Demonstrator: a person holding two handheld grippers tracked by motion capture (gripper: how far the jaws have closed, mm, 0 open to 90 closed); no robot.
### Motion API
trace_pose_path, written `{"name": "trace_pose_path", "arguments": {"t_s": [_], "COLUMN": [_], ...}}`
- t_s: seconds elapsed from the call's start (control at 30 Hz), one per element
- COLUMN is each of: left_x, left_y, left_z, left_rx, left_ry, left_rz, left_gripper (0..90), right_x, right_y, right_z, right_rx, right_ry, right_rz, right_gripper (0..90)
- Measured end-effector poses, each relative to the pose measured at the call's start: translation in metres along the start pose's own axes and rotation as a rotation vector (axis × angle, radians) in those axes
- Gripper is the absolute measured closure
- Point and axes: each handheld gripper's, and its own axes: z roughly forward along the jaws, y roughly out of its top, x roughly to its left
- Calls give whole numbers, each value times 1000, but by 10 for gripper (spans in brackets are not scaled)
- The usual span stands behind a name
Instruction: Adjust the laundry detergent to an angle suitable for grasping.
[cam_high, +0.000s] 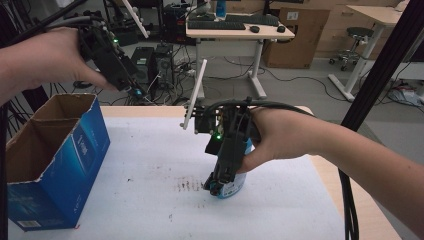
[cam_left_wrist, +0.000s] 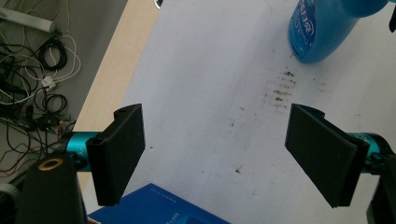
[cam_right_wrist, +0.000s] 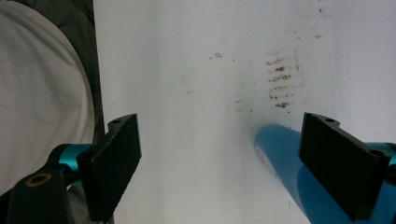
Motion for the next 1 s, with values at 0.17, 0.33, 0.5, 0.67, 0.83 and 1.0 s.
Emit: {"name": "trace_pose_path", "arguments": {"t_s": [0.17,0.33,0.5,0.67,0.83,1.0], "left_x": [0,-1,-2,-2,-2,-2], "left_y": [1,1,2,1,1,1], "left_z": [0,1,1,-1,-1,-2], "left_rx": [-3,-1,-1,-4,-2,-5], "left_ry": [-2,0,1,1,0,2], "left_rz": [0,2,5,1,6,4], "left_gripper": [202,202,202,202,202,202], "right_x": [1,1,1,2,2,3], "right_y": [-1,-2,-3,-3,-2,-1], "right_z": [-2,-4,-5,-8,-11,-18], "right_rx": [-7,-16,-19,-25,-27,-42], "right_ry": [1,0,2,0,-5,-5], "right_rz": [1,4,0,0,-3,-5], "right_gripper": [125,125,125,126,125,126]}}
